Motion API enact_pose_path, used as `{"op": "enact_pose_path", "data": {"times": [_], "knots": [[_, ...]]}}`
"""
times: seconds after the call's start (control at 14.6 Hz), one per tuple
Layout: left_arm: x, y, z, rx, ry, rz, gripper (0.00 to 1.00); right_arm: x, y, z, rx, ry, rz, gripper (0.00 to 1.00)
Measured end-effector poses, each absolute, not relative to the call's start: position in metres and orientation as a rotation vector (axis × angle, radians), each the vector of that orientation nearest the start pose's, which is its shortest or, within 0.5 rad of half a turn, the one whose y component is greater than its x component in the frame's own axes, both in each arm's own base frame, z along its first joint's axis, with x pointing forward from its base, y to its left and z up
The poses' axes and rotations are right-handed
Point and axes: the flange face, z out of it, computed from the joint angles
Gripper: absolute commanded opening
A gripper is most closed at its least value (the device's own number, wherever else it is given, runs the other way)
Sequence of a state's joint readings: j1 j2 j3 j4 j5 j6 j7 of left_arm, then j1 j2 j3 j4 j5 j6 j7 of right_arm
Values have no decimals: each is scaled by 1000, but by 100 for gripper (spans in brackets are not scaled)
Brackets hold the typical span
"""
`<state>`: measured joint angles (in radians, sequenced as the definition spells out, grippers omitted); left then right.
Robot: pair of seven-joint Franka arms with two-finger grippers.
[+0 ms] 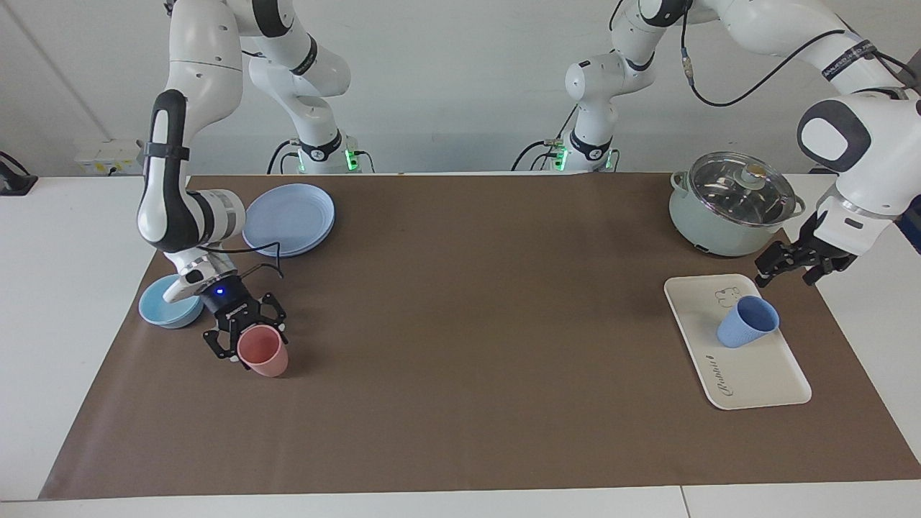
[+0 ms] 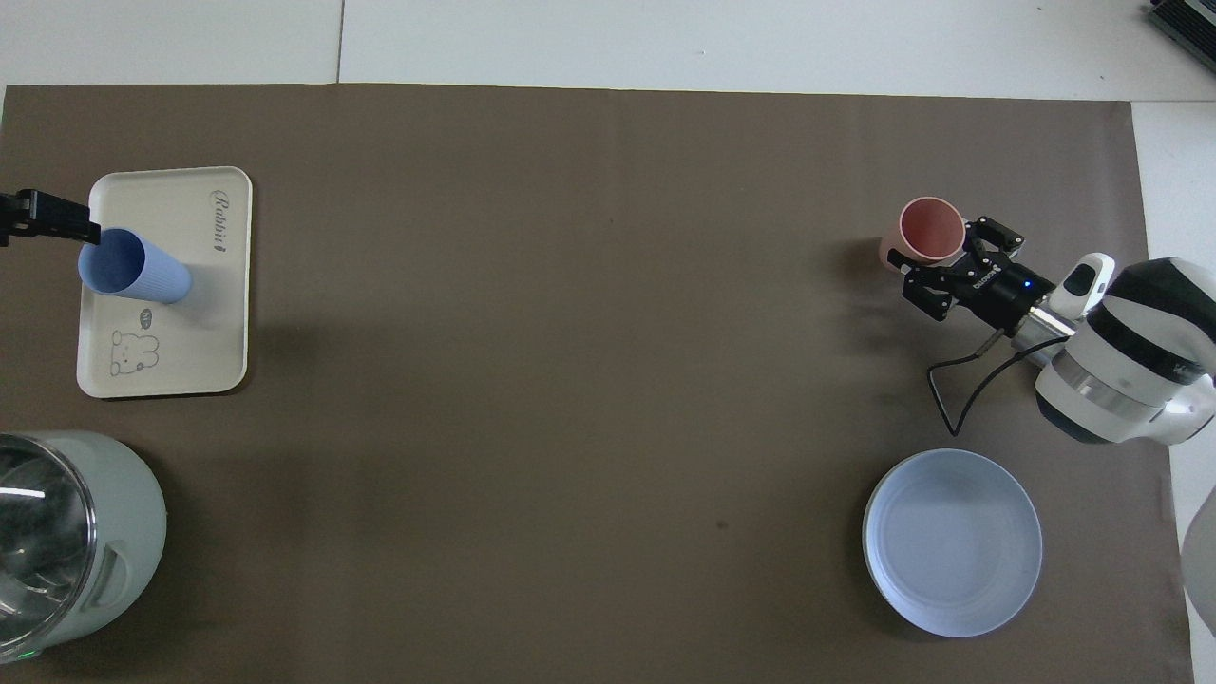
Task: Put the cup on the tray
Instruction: 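Open the left gripper to release the cup on the tray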
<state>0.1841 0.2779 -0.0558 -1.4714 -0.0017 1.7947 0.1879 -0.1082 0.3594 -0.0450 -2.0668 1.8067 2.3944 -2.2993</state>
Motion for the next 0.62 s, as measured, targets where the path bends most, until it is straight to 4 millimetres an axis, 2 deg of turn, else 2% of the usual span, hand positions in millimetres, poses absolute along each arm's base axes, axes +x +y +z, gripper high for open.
{"op": "enact_pose_path", "data": {"times": [0.07, 0.21, 0.34, 0.48, 0.62], "knots": [[644, 69, 539, -3143, 112, -30, 100, 589, -84, 261, -2291, -758, -1378, 97], [638, 28, 567, -3121, 182, 7, 100, 588, -85, 261, -2292, -757, -1379, 100], [624, -6, 601, -3095, 220, -17, 100, 588, -85, 263, -2291, -758, -1381, 100], [600, -20, 631, -3087, 216, -26, 100, 588, -86, 264, -2291, -758, -1384, 100], [575, -22, 645, -3083, 206, -33, 100, 588, -86, 265, -2290, -758, -1387, 100]]}}
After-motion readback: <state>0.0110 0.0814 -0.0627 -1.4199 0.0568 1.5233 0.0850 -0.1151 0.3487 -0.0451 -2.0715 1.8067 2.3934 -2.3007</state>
